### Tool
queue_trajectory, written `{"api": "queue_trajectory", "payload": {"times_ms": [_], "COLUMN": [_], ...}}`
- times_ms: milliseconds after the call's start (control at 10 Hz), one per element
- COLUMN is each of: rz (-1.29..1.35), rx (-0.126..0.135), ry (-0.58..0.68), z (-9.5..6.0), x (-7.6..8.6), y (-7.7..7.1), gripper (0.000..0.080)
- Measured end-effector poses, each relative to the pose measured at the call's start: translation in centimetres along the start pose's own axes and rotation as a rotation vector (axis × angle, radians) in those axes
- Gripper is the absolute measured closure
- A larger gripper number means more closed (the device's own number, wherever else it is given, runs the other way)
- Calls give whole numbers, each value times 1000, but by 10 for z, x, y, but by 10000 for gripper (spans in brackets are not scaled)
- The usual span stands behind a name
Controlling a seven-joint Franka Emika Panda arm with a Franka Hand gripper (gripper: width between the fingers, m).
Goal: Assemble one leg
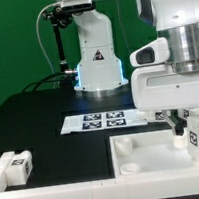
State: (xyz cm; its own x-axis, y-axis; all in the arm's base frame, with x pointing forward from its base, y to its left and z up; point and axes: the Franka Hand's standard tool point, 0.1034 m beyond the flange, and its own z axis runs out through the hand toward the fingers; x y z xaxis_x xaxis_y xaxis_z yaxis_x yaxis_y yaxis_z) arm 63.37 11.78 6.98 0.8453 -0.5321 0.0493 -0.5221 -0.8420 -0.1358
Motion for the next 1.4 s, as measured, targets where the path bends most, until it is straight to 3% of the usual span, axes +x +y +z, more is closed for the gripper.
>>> {"api": "queue_trajectory", "payload": {"times_ms": [200,500,1000,1100,1200,1400], "rz": [-58,-543,-729,-706,-697,-547], "rx": [-4,-36,-46,-46,-46,-39], "ry": [2,-3,45,45,45,45], "z": [0,0,3,3,3,4], "x": [0,-2,0,0,0,-1], "y": [0,2,8,9,9,8], "gripper": [150,150,150,274,274,519]}}
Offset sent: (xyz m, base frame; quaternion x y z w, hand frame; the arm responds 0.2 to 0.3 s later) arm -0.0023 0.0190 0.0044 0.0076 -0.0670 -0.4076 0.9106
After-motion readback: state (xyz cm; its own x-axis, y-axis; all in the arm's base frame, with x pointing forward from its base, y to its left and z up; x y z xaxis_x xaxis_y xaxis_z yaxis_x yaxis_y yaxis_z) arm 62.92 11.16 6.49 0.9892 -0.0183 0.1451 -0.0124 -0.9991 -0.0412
